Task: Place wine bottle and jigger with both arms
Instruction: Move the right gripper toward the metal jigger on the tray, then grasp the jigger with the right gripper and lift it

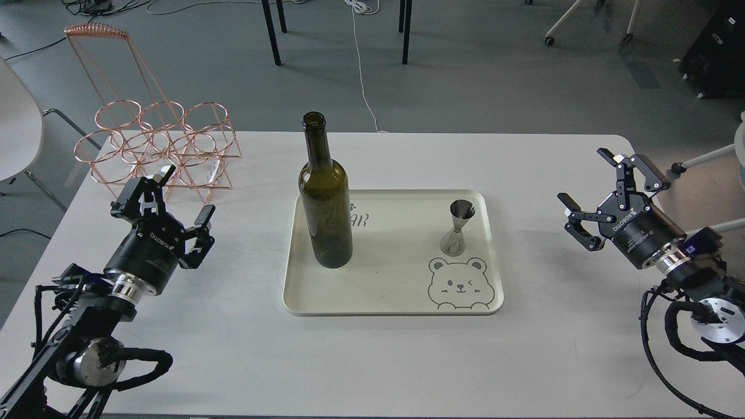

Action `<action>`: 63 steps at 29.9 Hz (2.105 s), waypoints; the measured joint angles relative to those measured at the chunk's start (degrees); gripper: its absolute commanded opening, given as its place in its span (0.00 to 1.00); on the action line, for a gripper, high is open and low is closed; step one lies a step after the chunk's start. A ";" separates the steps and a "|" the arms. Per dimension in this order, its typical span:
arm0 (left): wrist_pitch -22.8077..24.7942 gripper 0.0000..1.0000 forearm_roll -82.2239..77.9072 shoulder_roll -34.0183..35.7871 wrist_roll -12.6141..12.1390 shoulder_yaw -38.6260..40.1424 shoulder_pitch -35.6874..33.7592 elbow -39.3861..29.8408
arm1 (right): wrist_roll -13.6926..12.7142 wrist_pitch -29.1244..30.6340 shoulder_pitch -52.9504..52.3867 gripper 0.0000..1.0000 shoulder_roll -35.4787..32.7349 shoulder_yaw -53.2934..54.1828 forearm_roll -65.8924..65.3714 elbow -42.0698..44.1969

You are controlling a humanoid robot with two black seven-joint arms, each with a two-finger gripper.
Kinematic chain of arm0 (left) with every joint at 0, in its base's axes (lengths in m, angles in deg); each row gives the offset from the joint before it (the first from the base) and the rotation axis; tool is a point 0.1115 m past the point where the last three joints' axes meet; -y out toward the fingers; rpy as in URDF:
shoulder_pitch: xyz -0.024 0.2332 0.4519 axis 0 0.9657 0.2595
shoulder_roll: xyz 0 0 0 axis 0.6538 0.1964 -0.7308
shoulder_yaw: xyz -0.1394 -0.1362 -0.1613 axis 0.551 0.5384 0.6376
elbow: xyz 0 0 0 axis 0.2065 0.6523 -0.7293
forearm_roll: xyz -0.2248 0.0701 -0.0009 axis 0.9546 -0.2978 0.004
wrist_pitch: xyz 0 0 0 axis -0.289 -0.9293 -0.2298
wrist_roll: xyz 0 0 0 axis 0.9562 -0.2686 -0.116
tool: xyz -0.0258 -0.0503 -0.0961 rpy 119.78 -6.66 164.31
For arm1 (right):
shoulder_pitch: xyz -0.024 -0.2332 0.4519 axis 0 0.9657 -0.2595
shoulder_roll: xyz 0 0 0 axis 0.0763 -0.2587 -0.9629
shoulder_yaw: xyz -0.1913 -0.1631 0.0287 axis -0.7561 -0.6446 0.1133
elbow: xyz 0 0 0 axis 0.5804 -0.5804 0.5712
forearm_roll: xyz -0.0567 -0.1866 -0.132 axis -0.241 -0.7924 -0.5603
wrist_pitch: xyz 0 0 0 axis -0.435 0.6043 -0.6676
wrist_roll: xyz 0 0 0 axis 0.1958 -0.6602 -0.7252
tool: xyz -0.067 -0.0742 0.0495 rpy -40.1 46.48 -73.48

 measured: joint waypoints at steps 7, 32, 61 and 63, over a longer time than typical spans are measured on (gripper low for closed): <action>0.06 0.98 0.18 0.24 0.20 0.84 -0.07 -0.40 | 0.01 0.00 0.12 0.99 0.32 0.26 -0.15 0.12; 0.18 0.98 0.52 3.86 11.29 -0.07 -1.72 -2.58 | 0.01 -44.69 -0.98 0.99 -11.02 -2.45 -91.00 -16.72; -0.74 0.98 0.13 1.02 11.30 -0.02 -0.87 -4.28 | -0.01 -56.02 -7.00 0.90 25.50 -6.64 -116.69 21.67; -0.74 0.98 0.13 0.95 11.30 -0.04 -0.82 -4.28 | -0.01 -56.02 -7.48 0.68 27.06 -6.65 -116.69 23.97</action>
